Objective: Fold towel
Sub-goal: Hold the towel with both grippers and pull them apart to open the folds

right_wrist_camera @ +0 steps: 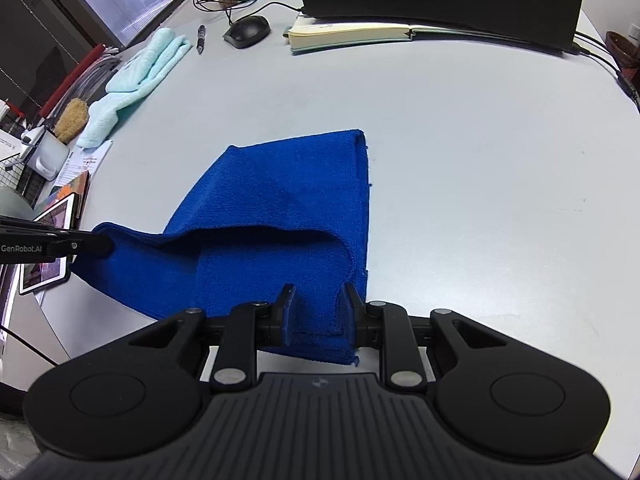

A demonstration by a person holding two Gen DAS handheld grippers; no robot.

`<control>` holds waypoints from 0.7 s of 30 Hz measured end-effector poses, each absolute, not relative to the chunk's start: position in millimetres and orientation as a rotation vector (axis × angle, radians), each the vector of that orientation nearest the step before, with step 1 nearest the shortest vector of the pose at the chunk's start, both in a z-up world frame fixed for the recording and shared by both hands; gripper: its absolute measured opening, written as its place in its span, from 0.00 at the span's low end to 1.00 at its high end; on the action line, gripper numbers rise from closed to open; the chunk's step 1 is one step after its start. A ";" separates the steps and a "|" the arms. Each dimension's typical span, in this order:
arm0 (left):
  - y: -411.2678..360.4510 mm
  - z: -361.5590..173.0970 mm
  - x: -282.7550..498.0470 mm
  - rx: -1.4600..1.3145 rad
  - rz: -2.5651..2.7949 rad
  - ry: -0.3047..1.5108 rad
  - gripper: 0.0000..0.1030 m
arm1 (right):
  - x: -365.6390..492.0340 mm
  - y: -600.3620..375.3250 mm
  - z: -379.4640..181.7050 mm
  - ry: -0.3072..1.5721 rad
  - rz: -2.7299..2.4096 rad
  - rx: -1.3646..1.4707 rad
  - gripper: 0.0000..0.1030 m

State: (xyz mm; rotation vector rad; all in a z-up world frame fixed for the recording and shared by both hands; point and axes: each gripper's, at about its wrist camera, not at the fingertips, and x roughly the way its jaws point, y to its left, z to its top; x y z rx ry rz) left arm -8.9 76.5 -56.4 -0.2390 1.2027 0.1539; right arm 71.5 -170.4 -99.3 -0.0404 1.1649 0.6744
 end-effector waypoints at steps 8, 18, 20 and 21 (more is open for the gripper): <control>77.2 -58.5 -7.0 -0.239 0.142 1.204 0.02 | 70.8 -166.1 -102.7 1.164 0.677 -0.073 0.05; 78.5 -55.2 -7.3 -0.225 0.133 1.179 0.02 | 70.4 -170.7 -87.4 1.131 0.653 -0.098 0.02; 79.0 -53.7 -7.1 -0.223 0.130 1.175 0.02 | 70.1 -172.2 -81.8 1.115 0.649 -0.110 0.02; 78.9 -52.9 -7.1 -0.220 0.128 1.173 0.02 | 69.9 -173.0 -78.9 1.107 0.647 -0.117 0.02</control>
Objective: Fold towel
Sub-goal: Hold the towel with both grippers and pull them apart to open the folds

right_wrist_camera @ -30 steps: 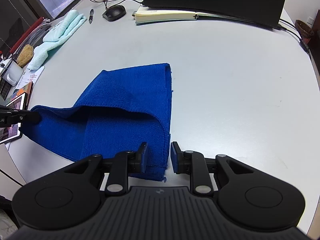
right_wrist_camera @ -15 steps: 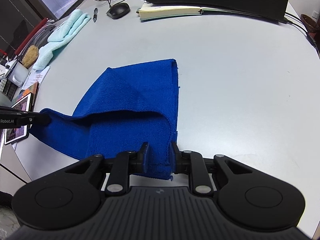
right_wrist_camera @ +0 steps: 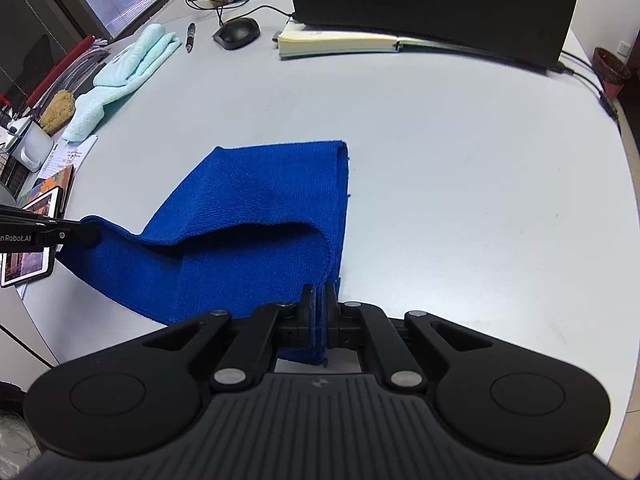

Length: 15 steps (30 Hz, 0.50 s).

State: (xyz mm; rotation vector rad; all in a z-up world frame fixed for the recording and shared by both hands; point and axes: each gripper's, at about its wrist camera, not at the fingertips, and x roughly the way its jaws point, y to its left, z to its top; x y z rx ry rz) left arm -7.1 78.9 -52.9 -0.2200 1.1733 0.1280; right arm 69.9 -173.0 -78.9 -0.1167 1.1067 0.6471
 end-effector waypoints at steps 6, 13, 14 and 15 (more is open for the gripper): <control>78.2 -45.4 -8.8 -0.201 0.104 1.159 0.02 | 68.6 -178.6 -59.7 1.051 0.628 -0.163 0.02; 75.1 -29.0 -12.1 -0.178 0.044 1.138 0.02 | 68.7 -191.7 -37.7 0.992 0.595 -0.195 0.02; 74.4 -27.2 -12.5 -0.179 0.038 1.137 0.02 | 67.9 -193.5 -34.6 0.981 0.589 -0.207 0.02; 73.6 -24.3 -13.0 -0.179 0.027 1.134 0.02 | 67.1 -194.9 -32.2 0.973 0.586 -0.214 0.02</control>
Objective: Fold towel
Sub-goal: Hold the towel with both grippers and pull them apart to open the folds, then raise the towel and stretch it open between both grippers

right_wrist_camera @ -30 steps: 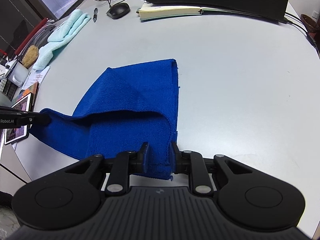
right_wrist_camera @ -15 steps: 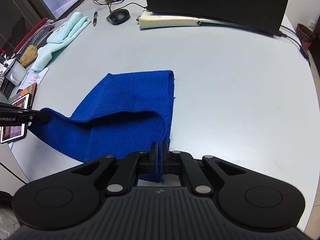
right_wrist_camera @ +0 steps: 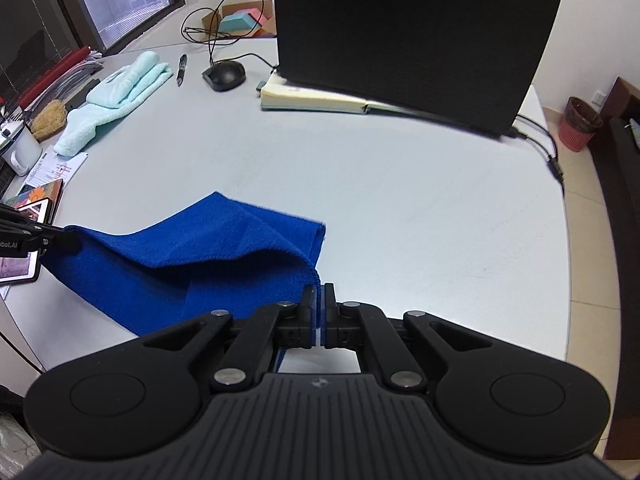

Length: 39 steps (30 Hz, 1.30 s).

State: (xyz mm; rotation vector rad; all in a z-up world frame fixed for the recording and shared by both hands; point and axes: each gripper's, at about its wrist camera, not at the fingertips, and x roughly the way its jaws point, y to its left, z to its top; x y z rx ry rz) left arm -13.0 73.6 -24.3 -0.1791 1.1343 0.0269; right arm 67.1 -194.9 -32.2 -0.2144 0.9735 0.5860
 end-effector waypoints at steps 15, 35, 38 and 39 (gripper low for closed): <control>58.9 26.3 -15.9 -0.138 -0.117 1.070 0.02 | 47.5 -227.3 10.0 0.897 0.545 -0.253 0.02; 43.1 82.7 -12.3 -0.052 -0.228 0.981 0.02 | 23.8 -262.0 64.4 0.802 0.508 -0.292 0.01; 41.3 87.5 -6.7 -0.036 -0.233 0.966 0.02 | 25.1 -265.1 69.0 0.792 0.502 -0.297 0.01; 40.4 88.7 -5.0 -0.031 -0.235 0.962 0.02 | 25.9 -265.7 70.2 0.788 0.499 -0.299 0.01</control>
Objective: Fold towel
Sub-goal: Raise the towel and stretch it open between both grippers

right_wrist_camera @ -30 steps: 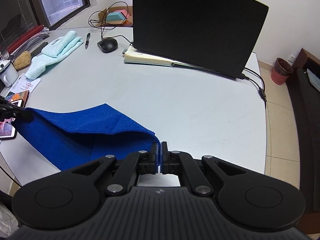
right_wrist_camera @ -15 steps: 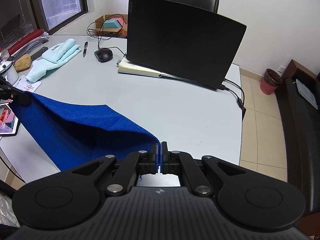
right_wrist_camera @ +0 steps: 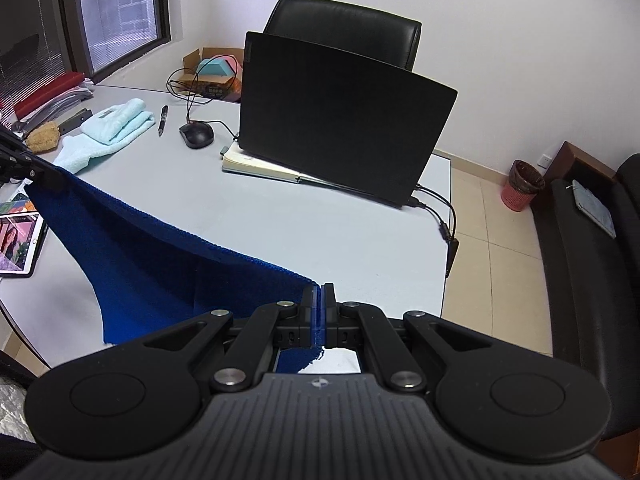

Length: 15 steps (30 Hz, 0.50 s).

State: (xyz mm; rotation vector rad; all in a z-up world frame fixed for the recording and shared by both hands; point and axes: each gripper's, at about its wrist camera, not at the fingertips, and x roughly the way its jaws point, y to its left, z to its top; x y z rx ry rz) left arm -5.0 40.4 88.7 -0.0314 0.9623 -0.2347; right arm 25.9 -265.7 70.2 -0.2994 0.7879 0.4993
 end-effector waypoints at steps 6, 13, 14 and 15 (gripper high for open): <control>35.8 93.0 7.0 -0.004 -0.239 0.938 0.02 | 36.8 -268.6 78.2 0.758 0.479 -0.307 0.01; 34.3 95.9 32.5 0.005 -0.233 0.909 0.02 | 59.4 -266.4 80.9 0.727 0.451 -0.319 0.01; 34.4 96.3 35.1 0.006 -0.234 0.906 0.02 | 62.6 -266.1 81.2 0.719 0.443 -0.320 0.01; 34.5 97.1 40.5 0.011 -0.234 0.900 0.02 | 66.5 -265.6 81.6 0.713 0.438 -0.321 0.01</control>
